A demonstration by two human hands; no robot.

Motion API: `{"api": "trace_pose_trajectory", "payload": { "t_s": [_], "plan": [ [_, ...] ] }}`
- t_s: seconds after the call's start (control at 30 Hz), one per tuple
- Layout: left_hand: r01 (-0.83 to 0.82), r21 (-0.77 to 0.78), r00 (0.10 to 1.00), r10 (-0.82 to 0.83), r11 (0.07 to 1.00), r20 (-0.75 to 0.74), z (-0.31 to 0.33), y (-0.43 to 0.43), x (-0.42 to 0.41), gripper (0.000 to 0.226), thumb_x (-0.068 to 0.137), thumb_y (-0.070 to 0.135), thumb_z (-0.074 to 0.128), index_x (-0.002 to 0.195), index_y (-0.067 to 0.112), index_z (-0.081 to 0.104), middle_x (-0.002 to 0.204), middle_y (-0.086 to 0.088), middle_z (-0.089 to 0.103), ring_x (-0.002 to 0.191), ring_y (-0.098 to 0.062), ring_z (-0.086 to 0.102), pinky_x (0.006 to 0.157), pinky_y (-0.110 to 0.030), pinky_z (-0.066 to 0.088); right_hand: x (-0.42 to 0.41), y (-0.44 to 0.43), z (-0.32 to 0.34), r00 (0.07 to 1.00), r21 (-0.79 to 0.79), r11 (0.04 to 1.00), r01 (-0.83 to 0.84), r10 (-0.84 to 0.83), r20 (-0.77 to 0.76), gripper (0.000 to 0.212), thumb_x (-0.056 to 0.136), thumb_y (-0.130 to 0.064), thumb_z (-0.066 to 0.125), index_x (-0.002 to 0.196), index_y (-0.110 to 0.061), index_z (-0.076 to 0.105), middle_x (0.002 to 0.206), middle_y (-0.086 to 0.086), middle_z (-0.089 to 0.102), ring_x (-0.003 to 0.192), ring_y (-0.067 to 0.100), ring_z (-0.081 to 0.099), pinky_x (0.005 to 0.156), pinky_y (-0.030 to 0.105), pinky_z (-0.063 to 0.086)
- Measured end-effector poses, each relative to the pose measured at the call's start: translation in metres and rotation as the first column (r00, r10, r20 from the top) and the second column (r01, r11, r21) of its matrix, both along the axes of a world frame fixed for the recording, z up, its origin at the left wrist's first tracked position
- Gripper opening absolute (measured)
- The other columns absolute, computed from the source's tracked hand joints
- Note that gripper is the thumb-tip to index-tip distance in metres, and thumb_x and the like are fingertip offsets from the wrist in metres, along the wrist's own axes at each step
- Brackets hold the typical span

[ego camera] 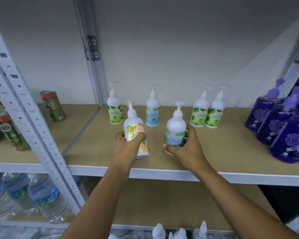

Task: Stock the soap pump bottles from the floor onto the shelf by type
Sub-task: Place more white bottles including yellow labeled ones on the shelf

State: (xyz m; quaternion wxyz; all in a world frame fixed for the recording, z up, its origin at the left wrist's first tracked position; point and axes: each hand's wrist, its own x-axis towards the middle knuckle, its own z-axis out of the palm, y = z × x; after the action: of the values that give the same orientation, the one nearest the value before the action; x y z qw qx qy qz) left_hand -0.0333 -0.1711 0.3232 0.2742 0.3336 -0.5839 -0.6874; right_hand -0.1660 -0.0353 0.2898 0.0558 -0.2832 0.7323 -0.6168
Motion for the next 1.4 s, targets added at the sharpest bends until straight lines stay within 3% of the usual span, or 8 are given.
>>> {"api": "trace_pose_trajectory", "payload": {
  "t_s": [0.07, 0.17, 0.4, 0.63, 1.0, 1.2, 1.4],
  "plan": [
    [-0.016, -0.002, 1.0, 0.016, 1.0, 0.02, -0.004, -0.002, 0.0, 0.057, 0.063, 0.038, 0.081, 0.108, 0.023, 0.051, 0.098, -0.012, 0.071, 0.08, -0.03, 0.077, 0.085, -0.054, 0.06, 0.001, 0.001, -0.005, 0.998, 0.087, 0.995, 0.051, -0.048, -0.039, 0.084, 0.066, -0.016, 0.091, 0.132, -0.03, 0.04, 0.12, -0.01, 0.058, 0.104, 0.004, 0.061, 0.088, 0.024, 0.052],
    [-0.036, -0.018, 0.998, 0.037, 0.999, 0.059, -0.008, -0.004, 0.001, 0.064, 0.054, 0.046, 0.08, 0.108, 0.025, 0.053, 0.1, -0.011, 0.072, 0.084, -0.03, 0.076, 0.085, -0.055, 0.06, -0.003, -0.002, -0.006, 0.993, 0.17, 0.98, 0.103, -0.091, -0.075, 0.072, 0.068, -0.02, 0.089, 0.122, -0.028, 0.042, 0.116, -0.009, 0.059, 0.104, 0.013, 0.062, 0.088, 0.033, 0.053],
    [-0.061, 0.024, 0.996, 0.059, 0.998, 0.062, -0.011, -0.011, 0.0, 0.073, 0.049, 0.053, 0.081, 0.111, 0.024, 0.055, 0.099, -0.007, 0.072, 0.086, -0.03, 0.076, 0.087, -0.055, 0.059, -0.031, -0.03, 0.0, 0.996, 0.21, 0.975, 0.08, -0.067, -0.065, 0.056, 0.076, -0.02, 0.084, 0.113, -0.024, 0.042, 0.103, -0.014, 0.057, 0.095, 0.012, 0.061, 0.078, 0.024, 0.046],
    [-0.093, 0.109, 0.995, 0.089, 0.99, 0.043, -0.01, -0.016, -0.006, 0.072, 0.049, 0.05, 0.081, 0.11, 0.022, 0.055, 0.1, -0.011, 0.072, 0.087, -0.032, 0.076, 0.085, -0.055, 0.06, -0.066, -0.059, 0.008, 0.993, 0.285, 0.955, 0.082, -0.054, -0.105, 0.05, 0.08, -0.02, 0.08, 0.111, -0.017, 0.041, 0.103, -0.007, 0.056, 0.094, 0.018, 0.059, 0.079, 0.031, 0.045],
    [-0.093, 0.157, 0.995, 0.088, 0.983, 0.04, -0.009, -0.022, -0.008, 0.066, 0.055, 0.043, 0.082, 0.111, 0.018, 0.056, 0.102, -0.015, 0.072, 0.089, -0.034, 0.076, 0.084, -0.055, 0.061, -0.093, -0.081, 0.01, 0.994, 0.342, 0.936, 0.077, -0.047, -0.096, 0.056, 0.082, -0.019, 0.078, 0.125, -0.011, 0.043, 0.109, -0.005, 0.057, 0.099, 0.019, 0.058, 0.087, 0.036, 0.048],
    [-0.095, 0.188, 0.996, 0.092, 0.978, 0.021, -0.011, -0.024, -0.007, 0.049, 0.076, 0.032, 0.083, 0.114, 0.016, 0.056, 0.104, -0.018, 0.071, 0.093, -0.037, 0.075, 0.083, -0.056, 0.061, -0.101, -0.086, 0.01, 0.994, 0.356, 0.931, 0.079, -0.045, -0.104, 0.058, 0.082, -0.018, 0.079, 0.125, -0.009, 0.042, 0.109, -0.004, 0.058, 0.101, 0.021, 0.06, 0.086, 0.035, 0.048],
    [-0.083, 0.178, 0.997, 0.082, 0.981, 0.008, -0.007, -0.023, -0.006, 0.06, 0.063, 0.038, 0.084, 0.112, 0.017, 0.056, 0.103, -0.016, 0.072, 0.091, -0.036, 0.075, 0.082, -0.055, 0.061, -0.099, -0.082, 0.007, 0.995, 0.294, 0.951, 0.101, -0.103, -0.009, 0.073, 0.078, -0.018, 0.083, 0.134, -0.004, 0.038, 0.131, 0.01, 0.054, 0.11, 0.024, 0.059, 0.093, 0.038, 0.049]
  ]
}}
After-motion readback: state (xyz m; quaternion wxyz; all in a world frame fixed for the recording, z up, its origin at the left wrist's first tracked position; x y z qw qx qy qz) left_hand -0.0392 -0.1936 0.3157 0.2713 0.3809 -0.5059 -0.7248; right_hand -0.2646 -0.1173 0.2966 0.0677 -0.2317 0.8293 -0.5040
